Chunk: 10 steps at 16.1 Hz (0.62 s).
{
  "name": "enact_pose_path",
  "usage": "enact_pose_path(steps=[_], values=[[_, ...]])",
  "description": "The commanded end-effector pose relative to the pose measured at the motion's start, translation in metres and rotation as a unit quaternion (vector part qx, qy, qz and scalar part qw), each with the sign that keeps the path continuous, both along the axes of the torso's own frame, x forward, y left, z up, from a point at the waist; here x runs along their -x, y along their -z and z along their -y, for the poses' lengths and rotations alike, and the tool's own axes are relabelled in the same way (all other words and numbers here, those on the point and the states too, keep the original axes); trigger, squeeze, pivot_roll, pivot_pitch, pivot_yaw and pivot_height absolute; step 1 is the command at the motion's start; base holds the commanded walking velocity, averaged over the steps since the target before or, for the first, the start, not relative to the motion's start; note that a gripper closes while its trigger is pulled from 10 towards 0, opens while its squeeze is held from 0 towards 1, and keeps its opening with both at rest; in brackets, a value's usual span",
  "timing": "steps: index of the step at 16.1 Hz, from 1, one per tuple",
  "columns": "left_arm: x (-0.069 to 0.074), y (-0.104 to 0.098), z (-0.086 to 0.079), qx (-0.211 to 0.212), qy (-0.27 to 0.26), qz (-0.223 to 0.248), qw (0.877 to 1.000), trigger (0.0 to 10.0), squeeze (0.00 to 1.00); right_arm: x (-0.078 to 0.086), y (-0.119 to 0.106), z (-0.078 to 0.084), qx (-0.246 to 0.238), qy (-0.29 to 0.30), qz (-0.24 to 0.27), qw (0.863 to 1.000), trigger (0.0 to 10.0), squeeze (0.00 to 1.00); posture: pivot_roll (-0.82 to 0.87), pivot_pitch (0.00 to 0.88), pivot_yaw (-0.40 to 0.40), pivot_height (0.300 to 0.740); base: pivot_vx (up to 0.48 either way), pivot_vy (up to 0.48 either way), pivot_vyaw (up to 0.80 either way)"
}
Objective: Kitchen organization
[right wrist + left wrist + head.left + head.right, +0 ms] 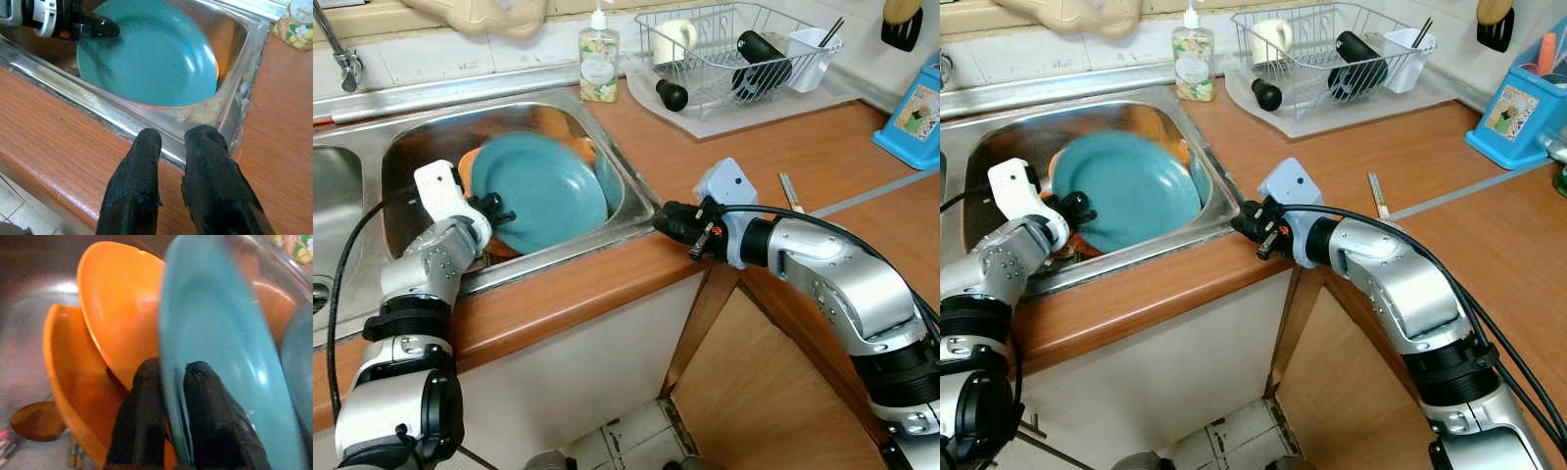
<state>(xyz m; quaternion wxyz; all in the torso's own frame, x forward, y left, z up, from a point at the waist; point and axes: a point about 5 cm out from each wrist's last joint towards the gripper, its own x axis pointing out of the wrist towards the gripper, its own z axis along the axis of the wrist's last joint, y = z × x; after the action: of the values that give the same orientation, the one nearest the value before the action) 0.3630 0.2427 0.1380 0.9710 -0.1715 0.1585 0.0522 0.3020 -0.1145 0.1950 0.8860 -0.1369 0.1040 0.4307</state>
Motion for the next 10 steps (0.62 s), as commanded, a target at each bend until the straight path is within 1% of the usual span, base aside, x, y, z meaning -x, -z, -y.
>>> enact_pose_path(steps=[1, 2, 4, 5, 7, 8, 9, 10], values=[[-0.002, -0.006, -0.002, -0.009, -0.004, 0.000, 1.000, 10.0, 1.00, -0.001, 0.001, 0.002, 0.003, 0.011, 0.002, 1.000, 10.0, 0.00, -0.16, 0.000, 0.014, 0.740, 0.000, 0.000, 0.00], [0.000, -0.007, -0.006, -0.022, -0.004, 0.002, 1.000, 10.0, 1.00, -0.004, 0.001, 0.004, 0.003, 0.026, 0.001, 1.000, 10.0, 0.00, -0.16, 0.000, 0.012, 0.740, 0.000, 0.000, 0.00], [0.003, -0.009, -0.010, -0.027, -0.003, 0.011, 1.000, 10.0, 1.00, -0.008, 0.000, 0.008, 0.001, 0.046, 0.000, 0.999, 10.0, 0.00, -0.16, 0.000, 0.011, 0.740, 0.000, 0.000, 0.00], [0.007, -0.009, -0.015, -0.053, 0.000, 0.022, 0.998, 10.0, 1.00, -0.012, 0.000, 0.013, -0.001, 0.071, 0.000, 0.997, 10.0, 0.00, -0.16, 0.000, 0.011, 0.740, 0.000, 0.000, 0.00], [0.009, -0.013, -0.019, -0.073, -0.003, 0.038, 0.997, 10.0, 1.00, -0.016, -0.001, 0.017, -0.003, 0.096, 0.002, 0.995, 10.0, 0.00, -0.16, 0.000, 0.011, 0.740, 0.000, 0.000, 0.00], [0.012, -0.019, -0.024, -0.106, -0.003, 0.055, 0.993, 10.0, 1.00, -0.023, -0.004, 0.024, -0.008, 0.133, 0.010, 0.991, 10.0, 0.00, -0.16, 0.000, 0.006, 0.740, 0.000, 0.000, 0.00], [0.013, -0.025, -0.024, -0.126, 0.005, 0.071, 0.989, 10.0, 1.00, -0.028, -0.006, 0.028, -0.012, 0.154, 0.014, 0.988, 10.0, 0.20, -0.15, 0.000, 0.002, 0.740, 0.000, 0.000, 0.00], [0.013, -0.031, -0.024, -0.139, 0.011, 0.087, 0.986, 10.0, 1.00, -0.032, -0.008, 0.032, -0.017, 0.175, 0.017, 0.984, 10.0, 0.65, -0.15, 0.000, 0.002, 0.740, 0.000, 0.000, 0.00]])
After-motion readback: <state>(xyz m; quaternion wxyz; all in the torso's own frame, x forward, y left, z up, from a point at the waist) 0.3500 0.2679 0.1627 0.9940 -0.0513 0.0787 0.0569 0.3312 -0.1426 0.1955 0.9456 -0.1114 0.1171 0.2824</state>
